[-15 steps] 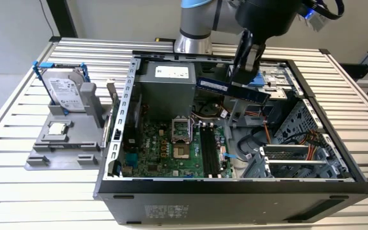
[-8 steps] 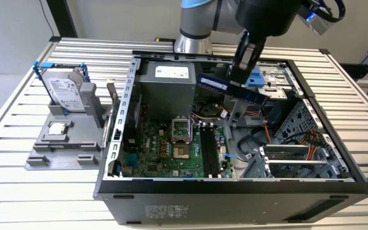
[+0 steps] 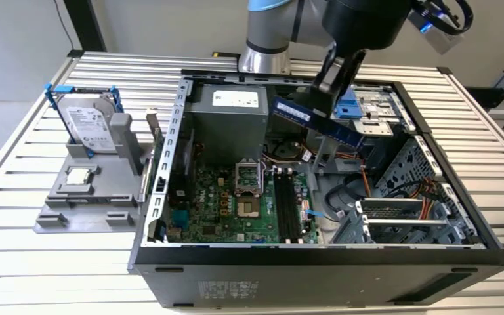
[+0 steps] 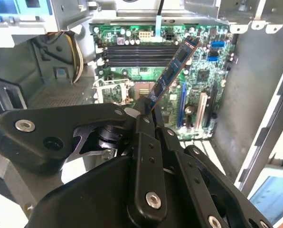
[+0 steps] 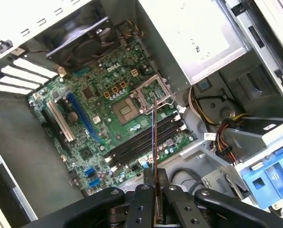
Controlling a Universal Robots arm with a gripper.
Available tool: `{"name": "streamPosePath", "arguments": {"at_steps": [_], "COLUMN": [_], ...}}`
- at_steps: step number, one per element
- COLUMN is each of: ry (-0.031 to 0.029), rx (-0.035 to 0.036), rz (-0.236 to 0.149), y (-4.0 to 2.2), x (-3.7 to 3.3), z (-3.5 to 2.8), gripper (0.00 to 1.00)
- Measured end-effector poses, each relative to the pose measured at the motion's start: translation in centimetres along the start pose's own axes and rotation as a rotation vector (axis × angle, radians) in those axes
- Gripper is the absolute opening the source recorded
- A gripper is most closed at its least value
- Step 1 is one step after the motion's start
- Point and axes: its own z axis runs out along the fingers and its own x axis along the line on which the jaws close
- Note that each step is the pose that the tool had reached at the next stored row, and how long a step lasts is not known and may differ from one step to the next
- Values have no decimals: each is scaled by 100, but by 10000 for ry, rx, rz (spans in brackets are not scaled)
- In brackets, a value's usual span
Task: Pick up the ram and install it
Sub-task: 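Insert the ram into the slot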
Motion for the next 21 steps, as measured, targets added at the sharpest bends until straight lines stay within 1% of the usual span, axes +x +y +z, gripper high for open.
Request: {"name": "streamPosePath", "arguments": {"at_steps": [12, 21], "ry": [-107, -182], "rx": [-86, -146], "rz": [2132, 3634], "y": [0, 0], "x": [0, 0], "z": [0, 0], "gripper": [0, 0]}}
